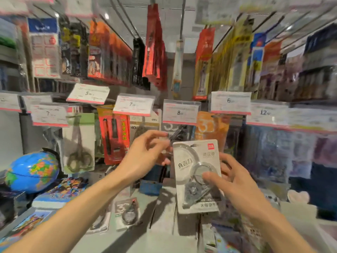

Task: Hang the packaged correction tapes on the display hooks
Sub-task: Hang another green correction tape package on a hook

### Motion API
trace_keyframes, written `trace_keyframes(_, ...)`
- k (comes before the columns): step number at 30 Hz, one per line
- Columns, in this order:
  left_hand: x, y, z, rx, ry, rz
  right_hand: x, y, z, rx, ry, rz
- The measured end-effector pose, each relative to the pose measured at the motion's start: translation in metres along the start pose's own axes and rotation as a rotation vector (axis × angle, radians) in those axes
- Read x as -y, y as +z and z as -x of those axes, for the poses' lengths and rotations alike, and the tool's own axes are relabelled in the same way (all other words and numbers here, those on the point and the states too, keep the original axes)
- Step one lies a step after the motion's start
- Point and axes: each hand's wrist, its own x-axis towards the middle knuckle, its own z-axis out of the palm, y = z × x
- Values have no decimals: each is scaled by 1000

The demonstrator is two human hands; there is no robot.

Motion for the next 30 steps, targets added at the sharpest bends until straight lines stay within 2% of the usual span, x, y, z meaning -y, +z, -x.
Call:
trace_keyframes(7,-21,13,-6,-137,52,168,10,-20,-9,-88,-45,37)
trace_keyframes(14,-28,11,-2,-44,88,410,22,-7,-33,-56,-79,44)
trace_keyframes(23,-24,3,-4,4,121,336,30,18,-74,-124,-87,91)
trace_keyframes(30,-21,-1,-6,9,129,300,32,26,-85,-93,-122,77)
